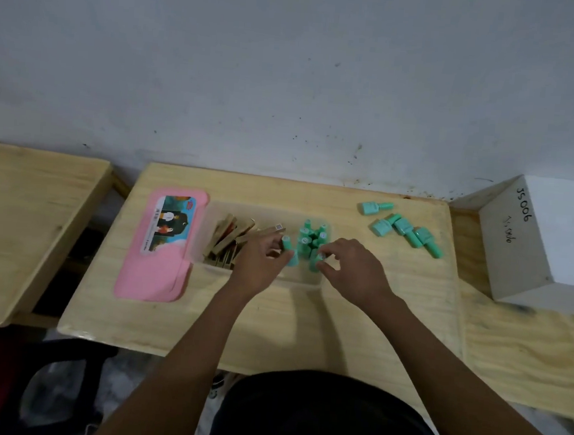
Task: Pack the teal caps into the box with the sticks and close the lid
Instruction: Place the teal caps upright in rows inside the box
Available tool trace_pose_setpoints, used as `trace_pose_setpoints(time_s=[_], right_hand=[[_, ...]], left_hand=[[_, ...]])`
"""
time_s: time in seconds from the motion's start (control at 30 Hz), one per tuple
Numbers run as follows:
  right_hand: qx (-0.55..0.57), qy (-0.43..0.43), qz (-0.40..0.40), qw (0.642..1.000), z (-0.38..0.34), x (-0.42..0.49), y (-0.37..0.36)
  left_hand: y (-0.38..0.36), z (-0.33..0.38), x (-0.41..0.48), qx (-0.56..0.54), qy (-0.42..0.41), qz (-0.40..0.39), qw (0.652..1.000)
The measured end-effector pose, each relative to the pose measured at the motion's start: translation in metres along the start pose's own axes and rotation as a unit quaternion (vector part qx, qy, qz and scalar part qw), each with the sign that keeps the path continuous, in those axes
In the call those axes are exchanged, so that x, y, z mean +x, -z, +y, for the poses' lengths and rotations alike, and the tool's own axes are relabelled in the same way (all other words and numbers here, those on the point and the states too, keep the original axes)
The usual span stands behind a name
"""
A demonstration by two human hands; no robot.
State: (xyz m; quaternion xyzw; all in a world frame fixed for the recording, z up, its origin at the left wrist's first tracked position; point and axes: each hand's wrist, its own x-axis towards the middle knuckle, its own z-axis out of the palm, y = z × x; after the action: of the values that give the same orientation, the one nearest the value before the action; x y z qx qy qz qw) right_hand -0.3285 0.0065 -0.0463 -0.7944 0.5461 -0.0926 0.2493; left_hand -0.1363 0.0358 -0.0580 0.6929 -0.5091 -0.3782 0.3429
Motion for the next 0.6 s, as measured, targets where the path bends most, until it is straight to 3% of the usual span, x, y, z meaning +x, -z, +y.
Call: trace_pose_setpoints(time_s=[0.17,0.6], right_hand=[[-0.098,-0.001,-0.012,0.995,-0.003,0.012,-0.010],[-0.116,-0.034,0.007,0.993,-0.005,0.019,-0.023]], left_hand=[[-0.007,-0.014,0.001,0.017,0.028,-0.020,0.999],[-0.027,-0.024,0.013,0.098,-0.011,-0.050,0.994]])
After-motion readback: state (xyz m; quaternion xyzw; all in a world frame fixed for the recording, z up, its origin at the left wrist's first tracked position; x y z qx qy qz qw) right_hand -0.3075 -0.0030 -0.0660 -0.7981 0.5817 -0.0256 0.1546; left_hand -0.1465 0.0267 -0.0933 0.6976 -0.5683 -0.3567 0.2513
